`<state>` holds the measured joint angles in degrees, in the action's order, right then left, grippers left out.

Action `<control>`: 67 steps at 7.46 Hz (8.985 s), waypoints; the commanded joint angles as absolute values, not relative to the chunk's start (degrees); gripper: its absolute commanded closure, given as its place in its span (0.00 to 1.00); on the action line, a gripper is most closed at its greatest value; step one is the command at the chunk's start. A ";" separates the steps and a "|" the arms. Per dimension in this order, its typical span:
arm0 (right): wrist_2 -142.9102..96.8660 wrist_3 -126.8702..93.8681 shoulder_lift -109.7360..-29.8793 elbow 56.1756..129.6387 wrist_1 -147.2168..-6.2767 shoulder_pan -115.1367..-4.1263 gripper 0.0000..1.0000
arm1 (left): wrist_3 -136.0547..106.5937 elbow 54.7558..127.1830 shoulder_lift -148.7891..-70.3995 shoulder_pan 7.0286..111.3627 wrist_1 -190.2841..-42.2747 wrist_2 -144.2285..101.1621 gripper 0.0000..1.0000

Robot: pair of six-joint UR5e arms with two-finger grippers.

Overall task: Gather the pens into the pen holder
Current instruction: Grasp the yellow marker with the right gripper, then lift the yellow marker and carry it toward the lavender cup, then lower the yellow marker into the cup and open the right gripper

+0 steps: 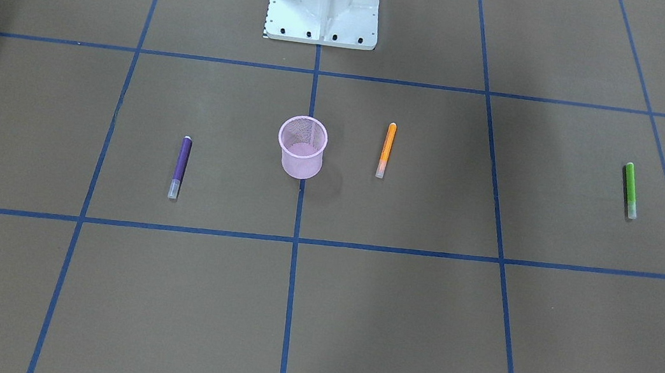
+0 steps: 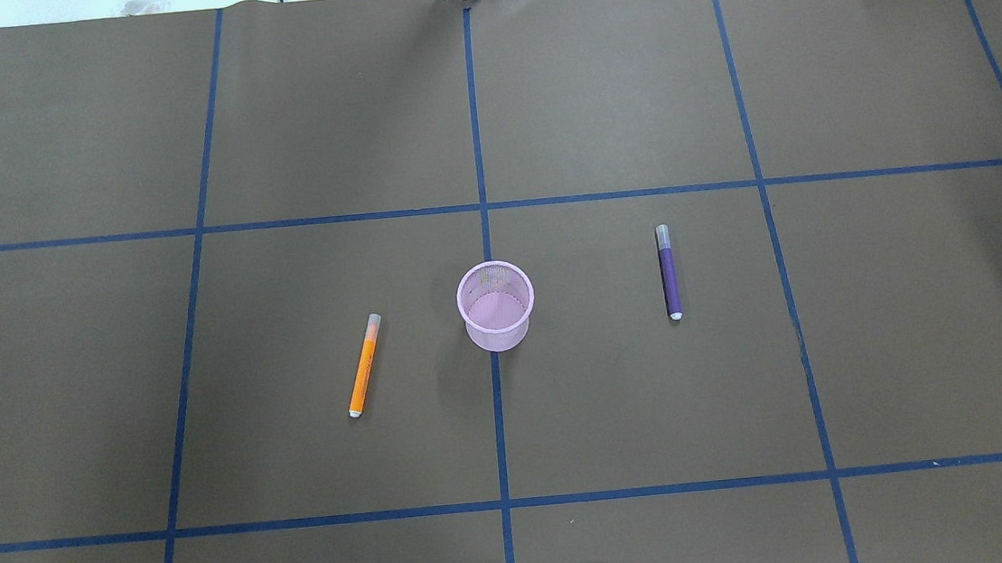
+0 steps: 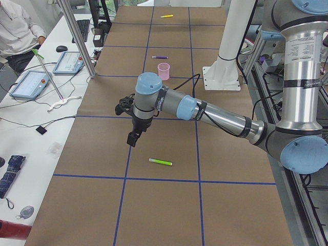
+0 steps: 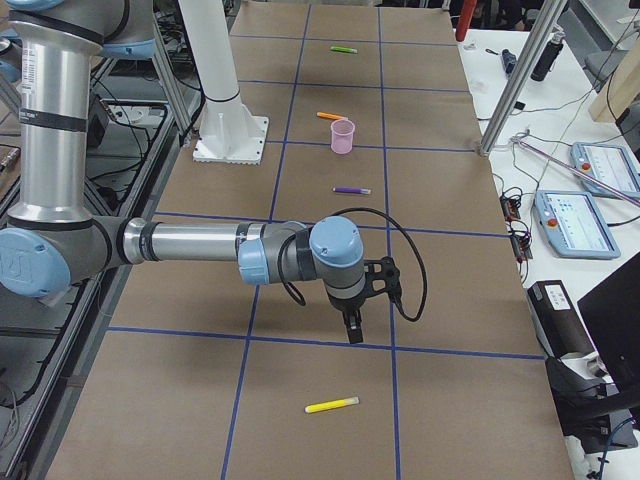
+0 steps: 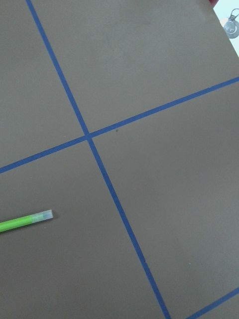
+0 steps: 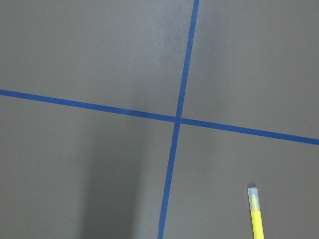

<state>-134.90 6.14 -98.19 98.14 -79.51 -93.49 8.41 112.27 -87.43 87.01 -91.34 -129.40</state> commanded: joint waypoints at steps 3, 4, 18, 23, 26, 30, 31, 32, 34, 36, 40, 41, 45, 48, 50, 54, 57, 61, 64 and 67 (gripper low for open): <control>-134.74 6.59 -98.26 71.57 -48.71 -93.43 0.00 | 8.53 112.15 -87.37 87.01 -92.02 -129.64 0.00; -134.74 5.98 -98.26 70.15 -48.60 -93.43 0.01 | 8.61 112.06 -87.36 87.01 -92.02 -129.64 0.00; -130.34 3.78 -89.48 55.82 -44.57 -85.26 0.43 | 8.61 112.32 -87.36 87.01 -92.11 -129.73 0.00; -129.82 3.78 -89.12 55.63 -44.47 -84.11 0.52 | 8.70 112.24 -87.36 87.01 -92.11 -129.73 0.00; -129.81 3.78 -88.86 55.63 -44.47 -83.76 0.62 | 8.70 112.24 -87.36 87.01 -92.11 -129.73 0.00; -129.02 3.78 -88.86 55.63 -44.47 -83.23 0.62 | 8.70 112.24 -87.36 87.01 -92.11 -129.73 0.00; -129.02 3.78 -88.86 55.63 -44.47 -83.23 0.80 | 8.70 112.24 -87.36 87.01 -92.11 -129.73 0.00; -128.76 3.78 -88.86 55.72 -44.47 -83.15 1.00 | 8.70 112.24 -87.36 87.01 -92.11 -129.73 0.00; -128.76 3.78 -88.68 56.59 -44.47 -83.14 1.00 | 8.70 112.24 -87.36 87.01 -92.11 -129.73 0.00; -128.85 3.34 -88.42 63.06 -44.65 -83.14 1.00 | 8.61 112.50 -87.36 87.01 -92.11 -129.73 0.00; -129.72 -18.46 -85.00 82.74 -44.30 -82.19 1.00 | 8.18 112.42 -88.51 86.66 -104.07 -129.55 0.00; -129.73 -25.16 -84.73 88.27 -44.21 -78.70 1.00 | 8.26 111.37 -88.77 85.44 -107.20 -129.64 0.00; -111.89 -43.84 -82.97 107.62 -44.30 -60.18 1.00 | -2.64 109.34 -91.32 78.49 -111.09 -129.55 0.00; -83.10 -54.04 -74.30 110.30 -44.38 -38.58 1.00 | -2.55 109.25 -91.50 78.31 -112.14 -129.64 0.00; -67.92 -54.49 -69.36 108.64 -44.39 -27.12 1.00 | -2.55 107.59 -91.58 78.22 -112.32 -129.64 0.00; -47.51 -53.88 -62.32 102.23 -43.86 -12.95 1.00 | -2.55 107.14 -91.58 78.22 -112.32 -129.64 0.00; -39.94 -53.79 -62.32 97.92 -43.77 -9.07 1.00 | -2.55 106.96 -91.58 78.22 -112.32 -129.64 0.00; -38.15 -53.79 -59.95 96.07 -43.86 -8.79 0.43 | -2.55 107.05 -91.58 78.22 -112.32 -129.64 0.00; -37.70 -54.14 -58.89 95.89 -43.68 -8.88 0.01 | -2.55 107.05 -91.58 78.22 -112.32 -129.64 0.00; -53.37 -54.49 -57.48 98.70 -46.30 -16.22 0.01 | -8.39 104.87 -90.97 77.18 -112.32 -129.64 0.00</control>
